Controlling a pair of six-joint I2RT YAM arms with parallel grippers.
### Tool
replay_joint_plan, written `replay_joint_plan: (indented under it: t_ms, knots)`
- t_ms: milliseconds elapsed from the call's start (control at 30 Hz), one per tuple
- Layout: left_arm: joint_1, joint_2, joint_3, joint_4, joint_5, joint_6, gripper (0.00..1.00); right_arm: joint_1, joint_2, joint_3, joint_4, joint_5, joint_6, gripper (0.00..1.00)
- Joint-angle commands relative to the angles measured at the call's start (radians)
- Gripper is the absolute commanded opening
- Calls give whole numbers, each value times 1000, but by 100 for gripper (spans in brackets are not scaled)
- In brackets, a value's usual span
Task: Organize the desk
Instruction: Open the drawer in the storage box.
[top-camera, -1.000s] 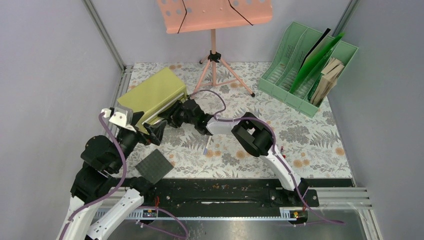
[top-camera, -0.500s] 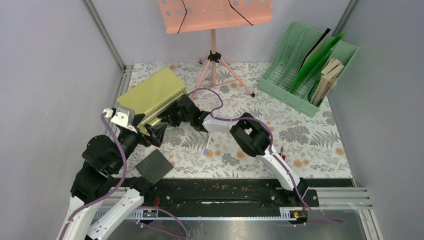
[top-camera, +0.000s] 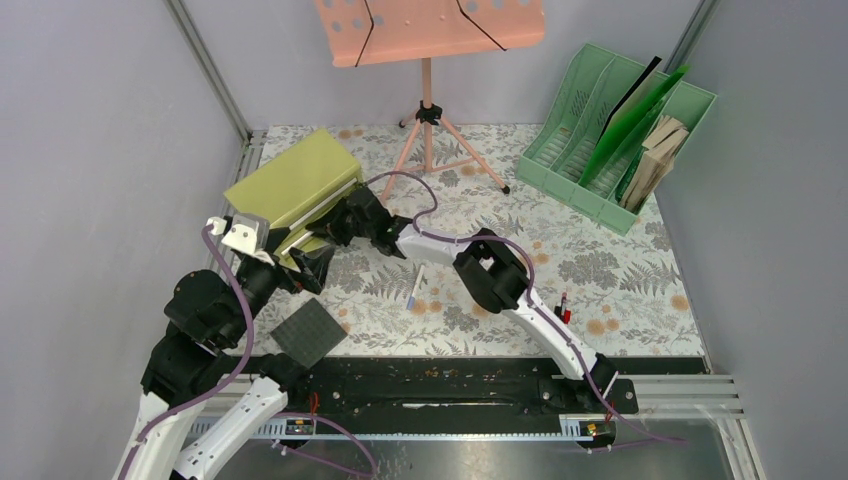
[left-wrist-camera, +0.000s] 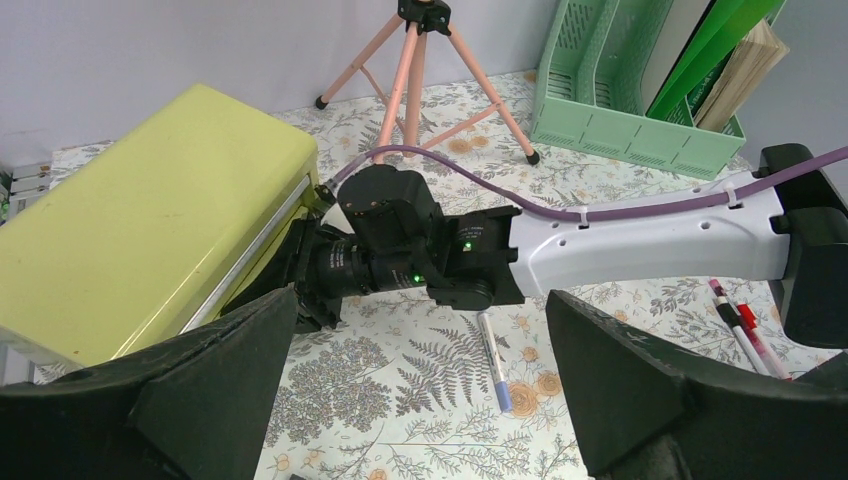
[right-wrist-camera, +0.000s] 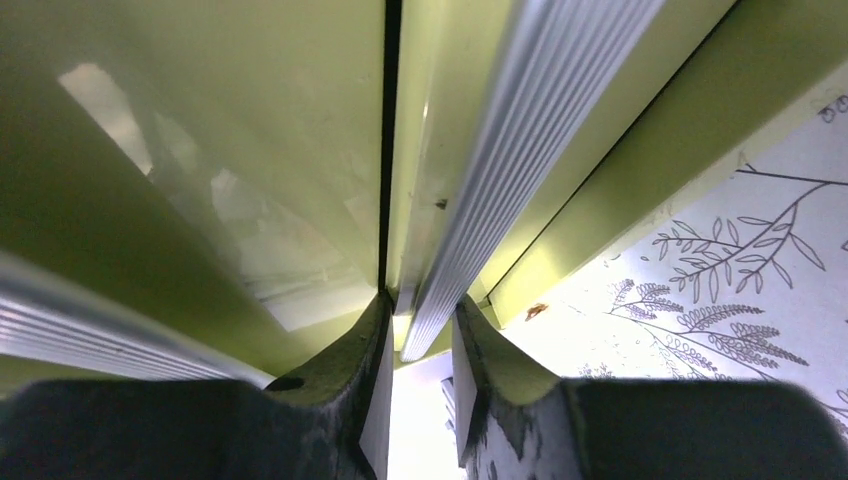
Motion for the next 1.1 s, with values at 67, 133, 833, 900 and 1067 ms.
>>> replay_joint_plan:
  t_ms: [67, 133, 833, 900, 1067]
  knots:
    - [3, 8, 20, 4, 10, -3, 98, 13, -97, -163, 124, -24, -5, 0]
    - [4, 16, 22, 3, 14, -7, 98, 12, -140, -242, 177, -17, 9, 0]
    - [3, 145, 13, -77, -25, -115, 93, 37, -284, -492, 253, -36, 1, 0]
    - [5, 148, 10, -77, -25, -117, 93, 42, -292, -506, 258, -35, 2, 0]
    - [4, 150, 0, -80, -23, -122, 93, 51, -314, -549, 273, -25, 3, 0]
